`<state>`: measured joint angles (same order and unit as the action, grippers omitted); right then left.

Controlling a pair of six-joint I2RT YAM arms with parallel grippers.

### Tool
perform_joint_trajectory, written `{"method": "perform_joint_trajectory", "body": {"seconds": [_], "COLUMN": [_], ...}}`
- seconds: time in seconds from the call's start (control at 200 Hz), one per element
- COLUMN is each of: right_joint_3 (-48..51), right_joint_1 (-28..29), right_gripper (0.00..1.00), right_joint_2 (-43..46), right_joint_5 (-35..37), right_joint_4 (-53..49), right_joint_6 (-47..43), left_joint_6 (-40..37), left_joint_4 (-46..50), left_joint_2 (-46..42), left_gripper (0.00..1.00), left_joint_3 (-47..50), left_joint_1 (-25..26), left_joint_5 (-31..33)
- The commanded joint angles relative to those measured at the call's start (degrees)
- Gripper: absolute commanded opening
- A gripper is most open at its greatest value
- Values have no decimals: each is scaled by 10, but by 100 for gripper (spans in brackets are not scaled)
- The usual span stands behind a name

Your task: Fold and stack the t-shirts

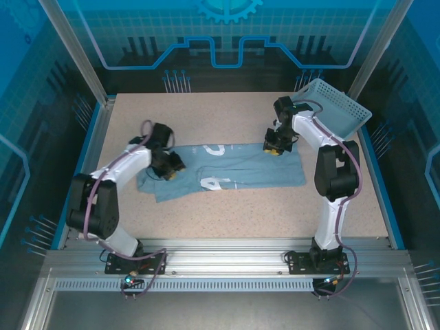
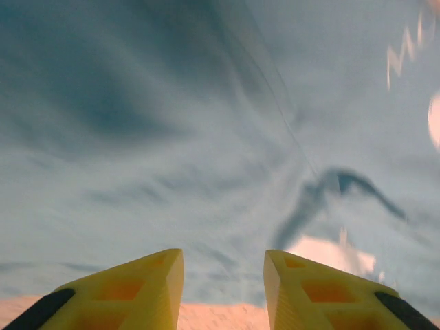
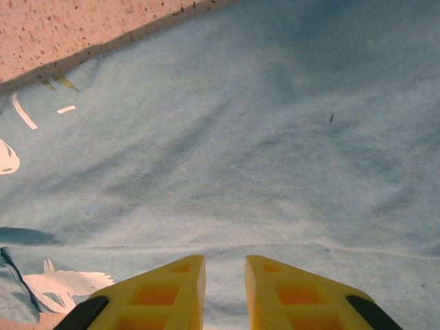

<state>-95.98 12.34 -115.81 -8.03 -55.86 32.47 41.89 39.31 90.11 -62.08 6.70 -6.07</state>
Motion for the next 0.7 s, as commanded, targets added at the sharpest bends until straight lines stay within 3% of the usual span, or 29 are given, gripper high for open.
{"method": "perform_joint_trajectory", "body": {"seconds": [0.0,0.15,0.3,0.435,0.695], "right_joint_3": [6,11,16,19,16], "right_joint_1": [10,10,11,10,8], "right_gripper": [23,24,24,24,23], "right_joint_2": [21,27,33,35,34], "right_joint_5": [-15,-16,-14,-12,-17], "right_joint_4": [3,3,2,1,3], "right_joint_6": [-9,-12,-13,-11,-7], "left_joint_6": [-70,-130,-152,-148,-145], "left_joint_4": [17,-19,-86,-106,-103], "left_joint_2": [1,30,62,90,83], "left_gripper": [41,46,50,44,21], "left_joint_3": [15,12,22,25,31], "left_joint_1": [-53,-111,-128,-129,-129], "left_joint_5": [44,55,0,-12,-15]}}
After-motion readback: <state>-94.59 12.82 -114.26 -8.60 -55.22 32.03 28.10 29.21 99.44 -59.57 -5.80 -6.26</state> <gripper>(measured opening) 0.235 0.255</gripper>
